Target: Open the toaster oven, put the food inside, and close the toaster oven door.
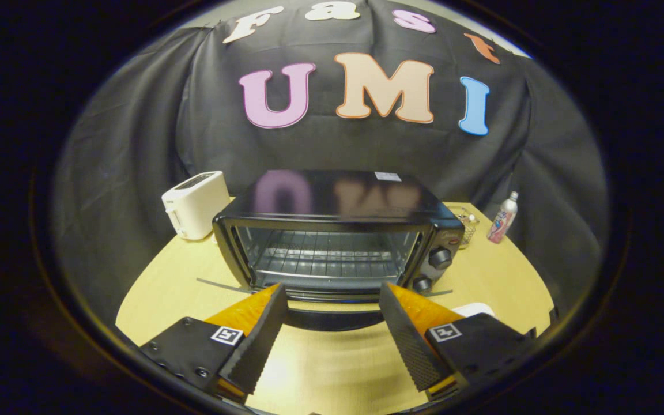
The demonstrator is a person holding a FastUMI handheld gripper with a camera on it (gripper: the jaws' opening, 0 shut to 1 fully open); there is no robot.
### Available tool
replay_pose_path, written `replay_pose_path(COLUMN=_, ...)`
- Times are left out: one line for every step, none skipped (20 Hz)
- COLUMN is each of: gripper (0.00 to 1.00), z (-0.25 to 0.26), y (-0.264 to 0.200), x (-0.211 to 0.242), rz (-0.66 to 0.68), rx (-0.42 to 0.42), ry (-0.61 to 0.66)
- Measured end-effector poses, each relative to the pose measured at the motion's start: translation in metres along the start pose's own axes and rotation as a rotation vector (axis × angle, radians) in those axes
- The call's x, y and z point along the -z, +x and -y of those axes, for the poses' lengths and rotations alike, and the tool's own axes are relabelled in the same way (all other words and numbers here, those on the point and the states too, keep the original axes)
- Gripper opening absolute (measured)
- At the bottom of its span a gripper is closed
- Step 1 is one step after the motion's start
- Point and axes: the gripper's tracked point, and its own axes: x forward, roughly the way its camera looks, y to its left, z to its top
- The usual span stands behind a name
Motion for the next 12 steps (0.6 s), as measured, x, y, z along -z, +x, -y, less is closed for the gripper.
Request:
replay_pose_path(gripper=0.99, z=0.002, y=0.002, x=0.006, rz=-0.005, rx=0.0, ry=0.032)
replay_pose_path(gripper=0.99, z=0.003, y=-0.001, x=0.01, rz=-0.012, rx=0.0, ry=0.05)
replay_pose_path(gripper=0.99, z=0.001, y=-0.003, x=0.012, rz=-0.018, rx=0.0, ry=0.047)
replay_pose_path(gripper=0.99, z=0.0, y=-0.004, x=0.016, rz=-0.03, rx=0.0, ry=0.026)
replay_pose_path(gripper=0.99, z=-0.001, y=-0.006, x=0.022, rz=-0.042, rx=0.001, ry=0.009)
replay_pose_path(gripper=0.99, z=-0.001, y=-0.008, x=0.027, rz=-0.053, rx=0.002, ry=0.005)
replay_pose_path(gripper=0.99, z=0.0, y=-0.01, x=0.034, rz=-0.065, rx=0.002, ry=0.008)
replay_pose_path(gripper=0.99, z=0.001, y=-0.011, x=0.038, rz=-0.073, rx=0.002, ry=0.015)
replay_pose_path(gripper=0.99, z=0.001, y=-0.011, x=0.043, rz=-0.085, rx=0.002, ry=0.019)
replay_pose_path(gripper=0.99, z=0.002, y=-0.011, x=0.046, rz=-0.097, rx=0.003, ry=0.016)
replay_pose_path(gripper=0.99, z=0.001, y=-0.012, x=0.053, rz=-0.115, rx=0.003, ry=0.006)
replay_pose_path(gripper=0.99, z=0.0, y=-0.012, x=0.06, rz=-0.14, rx=0.003, ry=-0.008)
